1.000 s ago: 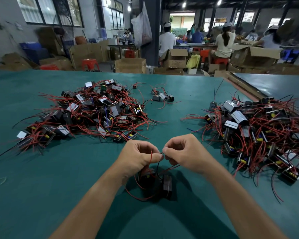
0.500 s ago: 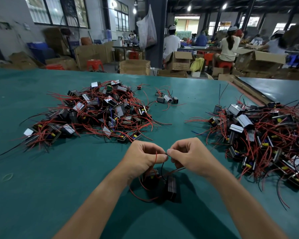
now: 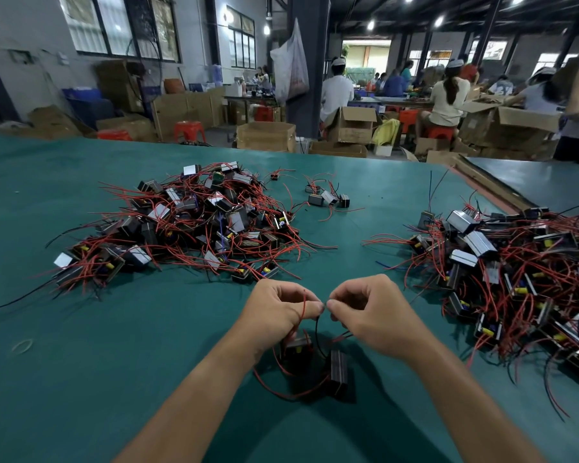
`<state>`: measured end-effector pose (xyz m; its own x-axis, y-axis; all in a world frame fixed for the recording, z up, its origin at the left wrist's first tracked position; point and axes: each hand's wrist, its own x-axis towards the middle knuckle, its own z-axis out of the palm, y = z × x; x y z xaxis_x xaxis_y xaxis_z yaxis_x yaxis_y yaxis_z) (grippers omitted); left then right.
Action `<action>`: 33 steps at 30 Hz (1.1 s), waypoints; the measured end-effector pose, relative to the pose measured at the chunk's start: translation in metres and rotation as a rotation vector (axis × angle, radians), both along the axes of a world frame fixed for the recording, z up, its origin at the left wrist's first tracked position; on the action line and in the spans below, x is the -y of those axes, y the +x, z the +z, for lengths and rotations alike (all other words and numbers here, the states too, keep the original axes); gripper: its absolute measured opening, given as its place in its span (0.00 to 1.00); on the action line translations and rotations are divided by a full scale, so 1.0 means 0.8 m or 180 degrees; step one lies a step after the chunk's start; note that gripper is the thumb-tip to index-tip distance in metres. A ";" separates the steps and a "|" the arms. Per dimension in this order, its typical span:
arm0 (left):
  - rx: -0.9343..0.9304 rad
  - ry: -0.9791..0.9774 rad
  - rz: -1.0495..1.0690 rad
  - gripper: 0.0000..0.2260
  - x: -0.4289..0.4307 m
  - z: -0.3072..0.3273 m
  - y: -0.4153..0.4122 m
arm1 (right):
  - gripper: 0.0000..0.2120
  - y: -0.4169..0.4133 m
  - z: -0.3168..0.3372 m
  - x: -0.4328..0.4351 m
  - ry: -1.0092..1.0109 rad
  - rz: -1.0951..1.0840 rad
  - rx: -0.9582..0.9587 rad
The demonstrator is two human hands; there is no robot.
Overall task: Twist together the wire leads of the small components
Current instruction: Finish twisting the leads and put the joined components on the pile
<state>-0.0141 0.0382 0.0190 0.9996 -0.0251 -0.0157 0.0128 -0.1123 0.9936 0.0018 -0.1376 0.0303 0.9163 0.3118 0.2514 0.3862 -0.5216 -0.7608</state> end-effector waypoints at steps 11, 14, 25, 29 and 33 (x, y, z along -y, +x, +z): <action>-0.0335 -0.0102 -0.0280 0.04 -0.005 0.001 -0.001 | 0.03 0.004 0.002 0.014 -0.0193 0.0447 0.0146; -0.0304 0.0028 -0.0404 0.04 -0.008 0.001 -0.001 | 0.03 0.005 0.002 0.014 -0.0081 0.0534 0.0049; -0.0158 0.0118 -0.0512 0.06 -0.008 0.001 -0.002 | 0.04 0.001 0.006 0.013 0.0049 0.0588 -0.0163; 0.0115 0.0194 -0.0508 0.05 -0.004 0.000 -0.004 | 0.09 -0.003 0.013 0.007 0.0391 0.0406 -0.0665; 0.0414 0.0351 -0.0428 0.03 0.002 -0.002 -0.006 | 0.13 -0.003 0.013 0.006 0.0805 0.0088 -0.1566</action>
